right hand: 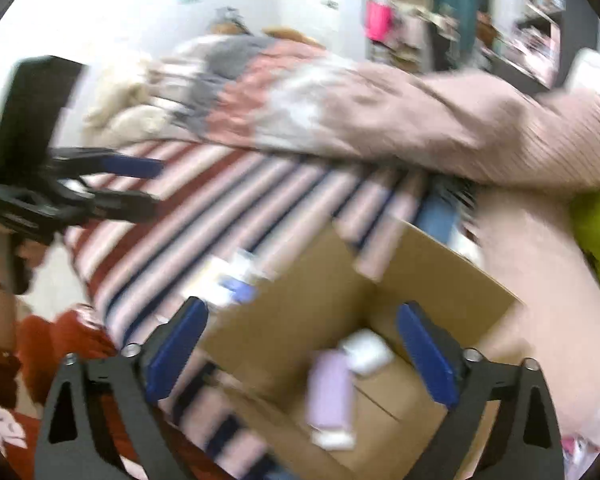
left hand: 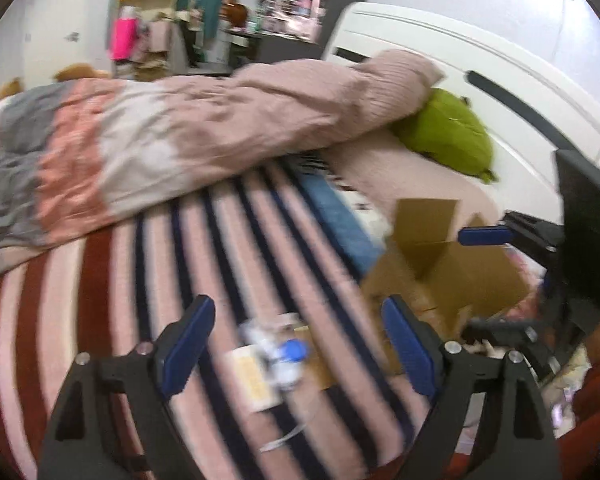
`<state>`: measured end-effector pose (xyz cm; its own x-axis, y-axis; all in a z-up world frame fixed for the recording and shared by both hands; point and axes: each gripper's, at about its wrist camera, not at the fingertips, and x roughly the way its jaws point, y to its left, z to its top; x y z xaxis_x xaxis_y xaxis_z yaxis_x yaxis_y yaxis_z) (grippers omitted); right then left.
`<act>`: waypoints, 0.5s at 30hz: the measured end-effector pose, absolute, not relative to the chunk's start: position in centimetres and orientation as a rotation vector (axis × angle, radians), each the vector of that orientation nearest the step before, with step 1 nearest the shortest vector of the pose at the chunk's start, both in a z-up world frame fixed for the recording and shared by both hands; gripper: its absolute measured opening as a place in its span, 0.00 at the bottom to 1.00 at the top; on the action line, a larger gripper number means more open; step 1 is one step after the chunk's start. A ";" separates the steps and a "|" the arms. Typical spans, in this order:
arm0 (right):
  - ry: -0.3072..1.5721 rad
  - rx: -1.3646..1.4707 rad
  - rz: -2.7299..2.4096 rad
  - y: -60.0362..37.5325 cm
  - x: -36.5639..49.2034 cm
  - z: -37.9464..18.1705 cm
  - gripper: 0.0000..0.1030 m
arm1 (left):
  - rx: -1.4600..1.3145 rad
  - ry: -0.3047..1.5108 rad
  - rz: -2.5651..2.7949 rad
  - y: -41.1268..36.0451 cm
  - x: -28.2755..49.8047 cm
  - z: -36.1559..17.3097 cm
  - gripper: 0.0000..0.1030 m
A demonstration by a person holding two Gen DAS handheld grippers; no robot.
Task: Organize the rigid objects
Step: 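Grasp the white KATO-KATO tube with the right gripper and lift it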
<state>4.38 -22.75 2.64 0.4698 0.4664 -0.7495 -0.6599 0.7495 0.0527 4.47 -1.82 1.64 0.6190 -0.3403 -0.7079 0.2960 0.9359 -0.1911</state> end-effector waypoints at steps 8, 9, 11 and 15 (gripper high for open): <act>0.821 -0.376 0.795 -8.2 3.0 -2.9 1.00 | -0.090 0.790 -0.194 6.6 1.9 -2.6 0.84; 0.855 -0.324 0.826 -7.4 3.4 -4.0 1.00 | -0.100 0.792 -0.182 7.6 1.6 -3.4 0.84; 0.941 -0.244 0.850 -5.9 4.1 -6.6 0.98 | -0.113 0.798 -0.157 9.0 1.2 -4.7 0.84; 1.079 -0.155 0.738 -4.8 5.0 -12.5 0.68 | -0.143 0.790 -0.147 10.6 0.9 -6.7 0.84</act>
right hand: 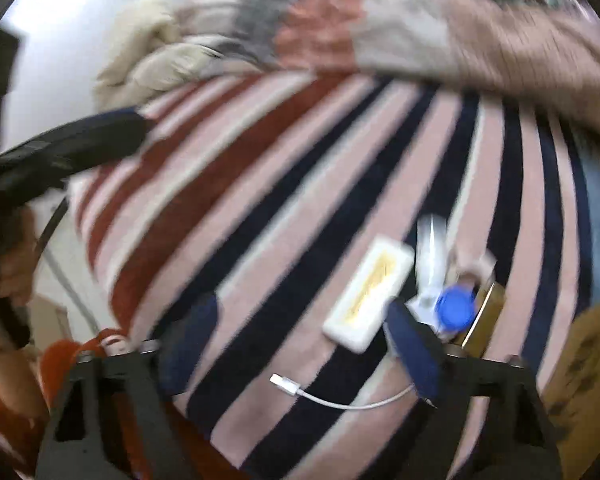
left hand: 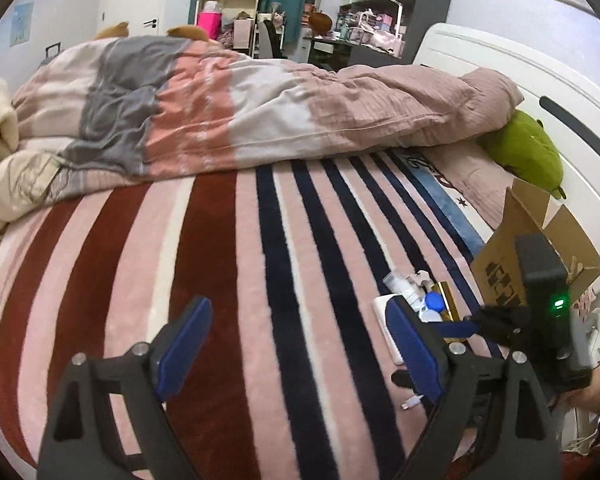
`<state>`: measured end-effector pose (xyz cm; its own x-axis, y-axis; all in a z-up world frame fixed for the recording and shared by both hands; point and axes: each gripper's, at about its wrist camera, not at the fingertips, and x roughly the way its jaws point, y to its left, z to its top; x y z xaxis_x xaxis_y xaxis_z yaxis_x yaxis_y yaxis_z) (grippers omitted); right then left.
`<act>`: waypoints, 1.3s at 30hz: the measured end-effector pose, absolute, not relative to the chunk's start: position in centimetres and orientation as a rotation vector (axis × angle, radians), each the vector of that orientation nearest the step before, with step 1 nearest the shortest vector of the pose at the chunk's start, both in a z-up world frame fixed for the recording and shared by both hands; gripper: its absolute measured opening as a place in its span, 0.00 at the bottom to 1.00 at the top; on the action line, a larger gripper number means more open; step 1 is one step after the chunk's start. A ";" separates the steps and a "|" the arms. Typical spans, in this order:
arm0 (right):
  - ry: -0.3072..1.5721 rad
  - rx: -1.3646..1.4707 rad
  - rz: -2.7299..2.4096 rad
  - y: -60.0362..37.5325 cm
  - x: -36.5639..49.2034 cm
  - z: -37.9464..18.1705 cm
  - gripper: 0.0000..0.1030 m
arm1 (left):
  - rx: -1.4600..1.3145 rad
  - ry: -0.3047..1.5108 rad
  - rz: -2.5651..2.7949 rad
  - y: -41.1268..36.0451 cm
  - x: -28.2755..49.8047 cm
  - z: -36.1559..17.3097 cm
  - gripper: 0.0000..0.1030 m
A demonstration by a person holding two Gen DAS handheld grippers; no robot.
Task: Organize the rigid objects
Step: 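Grasp the white KATO-KATO tube with the right gripper and lift it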
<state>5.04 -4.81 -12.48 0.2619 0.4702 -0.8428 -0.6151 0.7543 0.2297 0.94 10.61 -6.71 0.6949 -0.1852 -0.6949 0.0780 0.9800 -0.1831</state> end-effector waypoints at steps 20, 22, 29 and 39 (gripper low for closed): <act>1.039 -0.146 0.465 -3.4 7.6 -16.5 0.30 | -0.182 0.755 -0.182 11.4 0.9 -8.1 0.84; 1.005 -0.174 0.559 -2.8 7.0 -16.4 0.30 | -0.188 0.755 -0.186 11.6 0.9 -8.2 0.84; 0.986 -0.201 0.702 -3.4 5.4 -16.4 0.30 | -0.193 0.774 -0.196 11.6 1.1 -8.6 0.84; 0.893 -0.315 0.765 -3.7 3.8 -14.0 0.30 | -0.203 0.856 -0.301 8.8 1.4 -7.7 0.84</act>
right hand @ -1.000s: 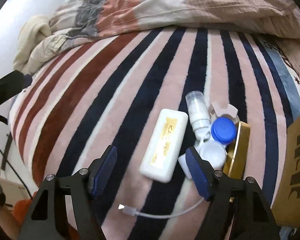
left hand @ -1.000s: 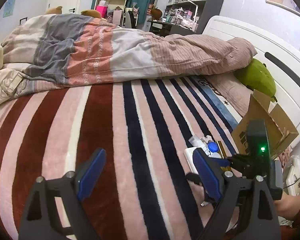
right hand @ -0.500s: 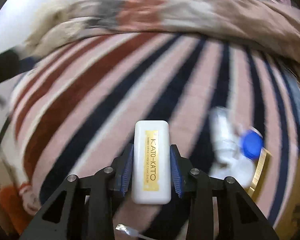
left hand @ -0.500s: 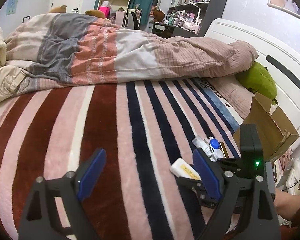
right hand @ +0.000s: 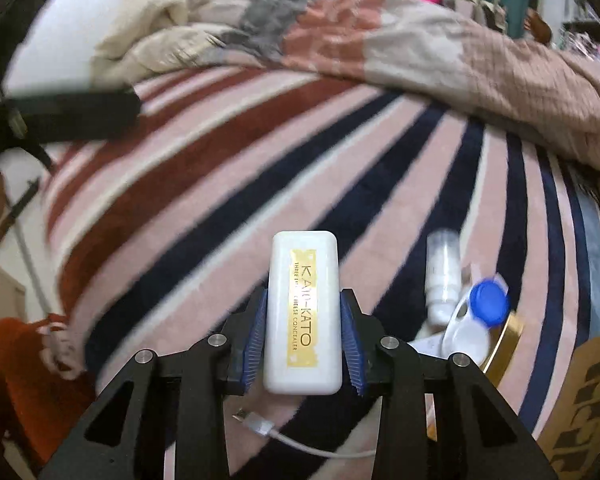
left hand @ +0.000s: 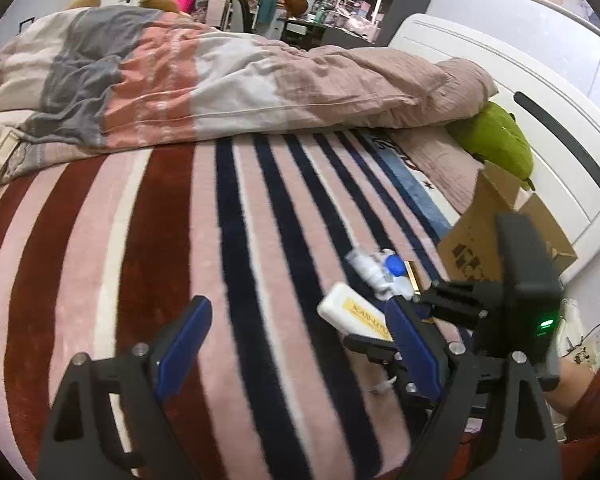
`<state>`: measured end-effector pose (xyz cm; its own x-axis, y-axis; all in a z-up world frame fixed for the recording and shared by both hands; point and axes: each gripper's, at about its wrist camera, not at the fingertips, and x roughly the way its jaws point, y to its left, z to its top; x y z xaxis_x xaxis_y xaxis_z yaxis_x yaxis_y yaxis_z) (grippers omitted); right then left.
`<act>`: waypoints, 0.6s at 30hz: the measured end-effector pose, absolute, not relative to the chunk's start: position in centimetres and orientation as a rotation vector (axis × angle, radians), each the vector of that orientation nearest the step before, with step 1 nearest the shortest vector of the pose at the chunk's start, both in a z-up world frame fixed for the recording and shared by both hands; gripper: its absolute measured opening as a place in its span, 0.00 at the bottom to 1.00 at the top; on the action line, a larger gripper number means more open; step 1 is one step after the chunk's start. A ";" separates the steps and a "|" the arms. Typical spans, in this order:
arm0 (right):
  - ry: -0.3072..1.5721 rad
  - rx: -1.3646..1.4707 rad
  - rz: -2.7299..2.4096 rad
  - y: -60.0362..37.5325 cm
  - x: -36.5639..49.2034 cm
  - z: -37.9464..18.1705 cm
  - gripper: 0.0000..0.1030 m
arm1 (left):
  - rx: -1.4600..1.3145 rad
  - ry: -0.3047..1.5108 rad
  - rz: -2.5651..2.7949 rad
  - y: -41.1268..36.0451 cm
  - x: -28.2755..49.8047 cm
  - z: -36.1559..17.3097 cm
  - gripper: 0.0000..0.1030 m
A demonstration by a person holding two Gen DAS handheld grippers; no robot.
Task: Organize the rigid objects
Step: 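Grasp the white KATO-KATO tube with the right gripper and lift it, then lower the white tube into the cardboard box and open the right gripper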
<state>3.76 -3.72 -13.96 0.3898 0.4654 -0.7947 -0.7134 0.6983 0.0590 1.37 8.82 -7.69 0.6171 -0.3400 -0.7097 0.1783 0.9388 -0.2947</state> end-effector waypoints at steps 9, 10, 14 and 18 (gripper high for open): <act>0.689 -0.255 0.929 -6.8 1.5 -4.9 0.30 | -0.221 0.822 -0.443 3.5 2.0 -1.6 0.44; 0.671 -0.248 0.938 -7.2 1.4 -4.2 0.30 | -0.221 0.816 -0.464 2.8 1.9 -1.0 0.42; 0.611 -0.208 0.942 -10.0 1.4 -1.6 0.30 | -0.163 0.790 -0.459 -0.5 2.3 1.4 0.29; 0.587 -0.152 0.937 -13.7 1.6 0.0 0.30 | -0.132 0.779 -0.481 -3.9 3.1 3.1 0.28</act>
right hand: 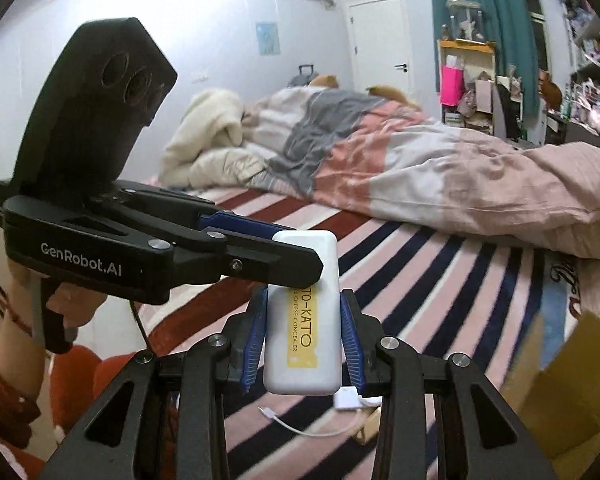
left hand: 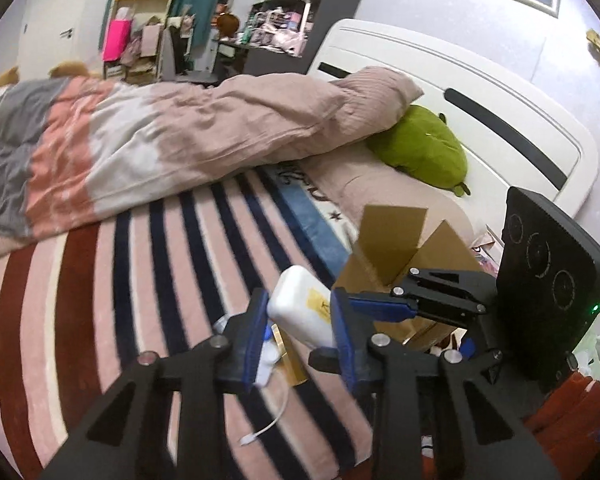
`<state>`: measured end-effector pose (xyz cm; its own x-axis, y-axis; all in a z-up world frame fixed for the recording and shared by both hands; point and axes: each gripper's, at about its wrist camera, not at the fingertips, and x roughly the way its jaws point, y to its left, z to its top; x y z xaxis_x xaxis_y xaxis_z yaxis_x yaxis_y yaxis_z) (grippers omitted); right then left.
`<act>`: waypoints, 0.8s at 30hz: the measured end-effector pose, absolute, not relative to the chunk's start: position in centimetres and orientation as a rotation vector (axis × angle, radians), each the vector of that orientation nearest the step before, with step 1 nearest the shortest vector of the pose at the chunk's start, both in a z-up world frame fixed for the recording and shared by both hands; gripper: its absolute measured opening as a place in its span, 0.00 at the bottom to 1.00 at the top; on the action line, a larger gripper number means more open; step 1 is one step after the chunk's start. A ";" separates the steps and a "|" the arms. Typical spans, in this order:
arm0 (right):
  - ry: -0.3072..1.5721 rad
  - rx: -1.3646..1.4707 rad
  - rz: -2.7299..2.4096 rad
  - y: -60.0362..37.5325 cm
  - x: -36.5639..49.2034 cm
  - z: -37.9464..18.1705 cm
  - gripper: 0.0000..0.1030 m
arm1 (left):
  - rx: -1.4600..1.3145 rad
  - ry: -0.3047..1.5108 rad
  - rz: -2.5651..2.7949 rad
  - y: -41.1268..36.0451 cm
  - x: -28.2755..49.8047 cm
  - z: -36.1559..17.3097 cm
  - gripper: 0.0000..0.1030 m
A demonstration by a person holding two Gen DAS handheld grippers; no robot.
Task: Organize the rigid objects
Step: 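Lower the white tube into the cardboard box and open the right gripper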
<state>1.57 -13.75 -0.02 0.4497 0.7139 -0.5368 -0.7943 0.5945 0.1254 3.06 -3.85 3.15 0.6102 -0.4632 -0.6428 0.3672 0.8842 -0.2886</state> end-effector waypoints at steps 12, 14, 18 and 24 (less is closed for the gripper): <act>0.697 -0.133 0.771 -25.3 4.3 1.3 0.30 | -0.070 0.888 -0.656 -16.5 8.1 2.1 0.28; 0.773 -0.130 0.737 -26.9 5.1 0.5 0.30 | -0.058 0.925 -0.675 -18.3 8.7 1.1 0.28; 0.877 -0.150 0.686 -28.9 5.9 -1.2 0.30 | -0.009 0.989 -0.690 -21.2 9.3 -0.7 0.28; 0.955 -0.149 0.687 -30.3 6.1 -2.7 0.30 | 0.028 1.016 -0.667 -21.8 9.4 -1.5 0.41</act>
<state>6.11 -30.27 -2.73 0.3857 0.4733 -0.7920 -0.6001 0.7807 0.1744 9.35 -21.83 -1.55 0.3477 -0.5018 -0.7920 0.5267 0.8034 -0.2777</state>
